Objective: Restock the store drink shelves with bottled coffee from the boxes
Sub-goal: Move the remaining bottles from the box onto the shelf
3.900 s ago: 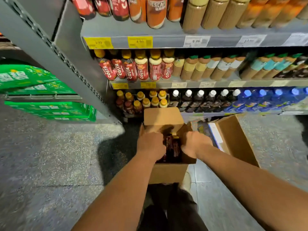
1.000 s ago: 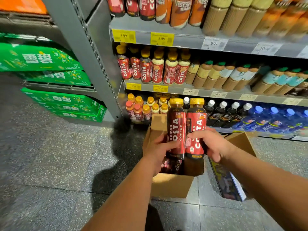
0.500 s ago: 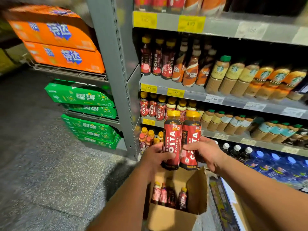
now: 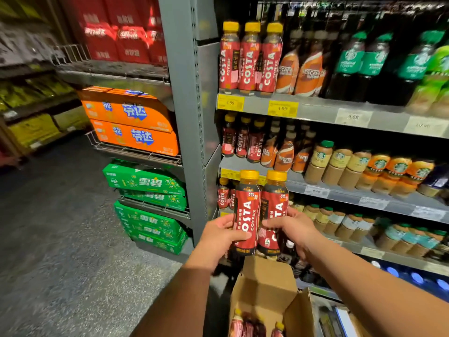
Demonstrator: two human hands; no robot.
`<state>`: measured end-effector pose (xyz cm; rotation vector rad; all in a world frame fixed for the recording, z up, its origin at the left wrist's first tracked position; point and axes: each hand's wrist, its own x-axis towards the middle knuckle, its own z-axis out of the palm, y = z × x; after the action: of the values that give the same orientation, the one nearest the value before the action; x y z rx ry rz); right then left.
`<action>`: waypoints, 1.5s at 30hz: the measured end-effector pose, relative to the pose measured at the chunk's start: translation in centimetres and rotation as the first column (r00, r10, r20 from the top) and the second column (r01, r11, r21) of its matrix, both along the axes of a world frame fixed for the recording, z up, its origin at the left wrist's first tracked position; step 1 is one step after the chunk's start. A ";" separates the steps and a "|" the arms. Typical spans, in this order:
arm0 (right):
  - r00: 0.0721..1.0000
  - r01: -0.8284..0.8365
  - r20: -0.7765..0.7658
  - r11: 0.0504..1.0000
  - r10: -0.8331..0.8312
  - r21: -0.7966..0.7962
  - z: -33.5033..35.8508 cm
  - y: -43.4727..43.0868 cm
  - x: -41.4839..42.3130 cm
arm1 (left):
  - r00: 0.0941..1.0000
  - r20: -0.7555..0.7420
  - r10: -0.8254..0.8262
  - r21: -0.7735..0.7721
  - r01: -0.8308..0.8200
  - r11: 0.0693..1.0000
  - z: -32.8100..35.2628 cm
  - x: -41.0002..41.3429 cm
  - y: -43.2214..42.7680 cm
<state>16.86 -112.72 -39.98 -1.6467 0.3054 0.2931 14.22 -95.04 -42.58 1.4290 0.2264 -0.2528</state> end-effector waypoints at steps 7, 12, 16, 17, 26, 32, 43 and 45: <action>0.997 0.000 0.081 0.999 0.004 -0.055 3.2 0.4 2.4 | 0.996 0.073 0.049 0.039 -0.052 0.998 2.6 2.5 -0.1; 0.995 0.009 0.101 0.999 -0.005 -0.038 3.4 0.9 5.4 | 0.992 0.116 0.047 0.048 -0.053 0.997 2.8 5.7 0.1; 0.991 0.050 0.124 0.998 -0.046 -0.025 2.2 1.7 9.2 | 0.986 0.156 0.053 0.033 -0.058 0.998 2.0 9.7 0.2; 0.988 0.061 0.142 0.998 -0.056 -0.031 1.9 2.0 10.3 | 0.985 0.167 0.051 0.025 -0.056 0.998 1.7 10.7 0.3; 0.948 0.139 0.303 0.984 -0.099 -0.115 -0.3 5.8 21.6 | 0.955 0.282 0.091 0.001 -0.095 0.995 -0.8 22.1 2.1; 0.926 0.220 0.337 0.968 -0.167 -0.123 -2.1 7.4 27.4 | 0.942 0.309 0.132 -0.045 -0.124 0.991 -2.7 28.1 2.0; 0.927 0.238 0.329 0.960 -0.178 -0.151 -6.7 9.1 32.6 | 0.925 0.356 0.135 0.239 -0.229 0.944 -7.1 33.7 2.6; 0.926 0.249 0.333 0.951 -0.178 -0.185 -7.2 9.3 33.0 | 0.914 0.369 0.171 0.285 -0.286 0.915 -7.6 34.1 2.8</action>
<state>49.88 -103.37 -47.20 -1.8322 0.2827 -0.1769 48.28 -92.23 -50.13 1.7388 0.1594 0.2414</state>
